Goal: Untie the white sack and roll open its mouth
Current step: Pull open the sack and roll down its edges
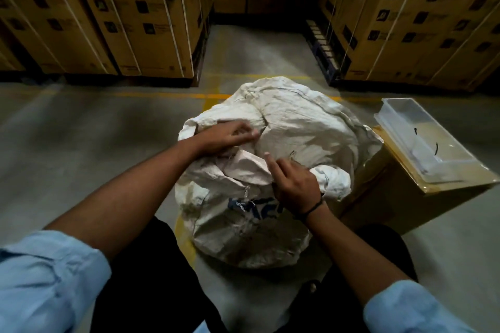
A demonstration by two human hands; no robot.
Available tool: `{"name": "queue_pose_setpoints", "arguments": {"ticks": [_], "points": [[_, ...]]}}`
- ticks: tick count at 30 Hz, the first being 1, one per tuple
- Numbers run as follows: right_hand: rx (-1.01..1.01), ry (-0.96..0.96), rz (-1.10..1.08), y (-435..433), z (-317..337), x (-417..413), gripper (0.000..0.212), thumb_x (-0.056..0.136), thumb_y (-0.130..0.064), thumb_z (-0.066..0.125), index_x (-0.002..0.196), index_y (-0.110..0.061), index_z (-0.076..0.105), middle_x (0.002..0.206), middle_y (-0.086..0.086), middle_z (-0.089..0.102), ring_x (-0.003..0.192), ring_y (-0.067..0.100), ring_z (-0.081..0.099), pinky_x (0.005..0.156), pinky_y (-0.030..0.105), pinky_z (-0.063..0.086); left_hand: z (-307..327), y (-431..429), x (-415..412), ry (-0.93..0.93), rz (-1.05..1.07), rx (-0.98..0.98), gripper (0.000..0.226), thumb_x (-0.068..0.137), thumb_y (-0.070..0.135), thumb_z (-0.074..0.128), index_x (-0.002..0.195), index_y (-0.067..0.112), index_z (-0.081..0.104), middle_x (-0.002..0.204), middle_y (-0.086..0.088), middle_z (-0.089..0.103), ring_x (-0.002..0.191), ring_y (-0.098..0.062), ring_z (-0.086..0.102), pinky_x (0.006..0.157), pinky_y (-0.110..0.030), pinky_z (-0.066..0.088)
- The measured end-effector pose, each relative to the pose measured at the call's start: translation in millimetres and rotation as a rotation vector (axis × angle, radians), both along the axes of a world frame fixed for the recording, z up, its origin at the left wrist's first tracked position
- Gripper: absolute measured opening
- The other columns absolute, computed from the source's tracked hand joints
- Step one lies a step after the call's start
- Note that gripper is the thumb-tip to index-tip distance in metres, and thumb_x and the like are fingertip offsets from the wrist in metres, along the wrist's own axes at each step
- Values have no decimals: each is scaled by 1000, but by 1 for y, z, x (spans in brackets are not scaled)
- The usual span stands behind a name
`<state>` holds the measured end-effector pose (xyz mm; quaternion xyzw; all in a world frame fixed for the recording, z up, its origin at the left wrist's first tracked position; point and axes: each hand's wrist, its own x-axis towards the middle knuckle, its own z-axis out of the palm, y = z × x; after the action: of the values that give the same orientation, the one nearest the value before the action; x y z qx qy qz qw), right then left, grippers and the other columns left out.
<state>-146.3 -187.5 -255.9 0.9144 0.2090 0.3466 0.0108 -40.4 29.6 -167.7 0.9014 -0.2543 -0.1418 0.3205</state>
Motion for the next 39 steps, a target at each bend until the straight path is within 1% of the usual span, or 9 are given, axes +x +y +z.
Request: {"name": "queue_pose_setpoints", "arguments": {"ticks": [4,11,14,17,20,27,30,33,39], "points": [[15,102,-30,9,-6,-4,54,84,-14,55,138,-12,52,96,9,61,69,29,59,48,37,44,-18,-6,14,-5,216,-5,74,81,66,66,135,17,53,133,0,61,115,-16,60,96,-30,46],[225,940,350,-10,23,3,67,87,-71,49,142,-32,45,133,2,57,119,20,56,100,39,46,-43,-15,-6,-158,152,149,97,76,44,79,153,23,24,104,-11,71,99,-28,67,83,-35,54],[601,691,299,-25,41,33,46,91,-50,58,128,-23,59,137,6,53,127,24,51,107,47,42,-51,-20,-15,-185,78,218,96,75,34,78,153,26,23,94,-7,70,82,-28,68,71,-36,56],[245,424,-144,-40,48,79,98,77,-63,62,153,-18,20,162,16,13,148,37,15,120,53,17,-60,-23,-24,-179,26,253,99,77,32,78,156,25,18,94,-5,69,83,-26,67,70,-35,55],[87,609,-281,-37,49,102,116,74,-60,68,156,-18,-3,159,14,23,151,33,7,118,58,5,-66,-21,-24,-149,6,257,105,76,38,81,156,26,14,100,-6,68,88,-27,66,73,-37,55],[236,709,-116,-14,26,96,54,79,-36,75,121,-11,51,115,19,65,106,38,60,80,41,48,-62,-11,-38,-746,-105,192,69,80,35,72,144,20,49,110,-8,69,91,-31,69,68,-35,52],[290,666,-19,-12,26,88,52,74,-35,79,115,-13,55,108,14,68,98,35,63,74,36,46,-59,-18,-49,-977,-118,277,77,83,35,63,154,24,34,149,-12,43,129,-32,49,99,-41,46],[416,882,157,-14,48,85,43,71,-34,86,99,-14,60,89,-3,63,82,16,57,64,23,34,-68,-27,-49,-836,222,415,95,80,59,56,158,20,18,161,-13,26,151,-34,20,118,-46,23],[638,1162,90,-28,65,91,41,76,-49,79,105,-22,69,94,-6,68,87,11,62,75,25,47,-64,-23,-28,-135,193,109,63,105,53,20,128,12,62,129,-11,64,119,-29,58,95,-38,39]]}}
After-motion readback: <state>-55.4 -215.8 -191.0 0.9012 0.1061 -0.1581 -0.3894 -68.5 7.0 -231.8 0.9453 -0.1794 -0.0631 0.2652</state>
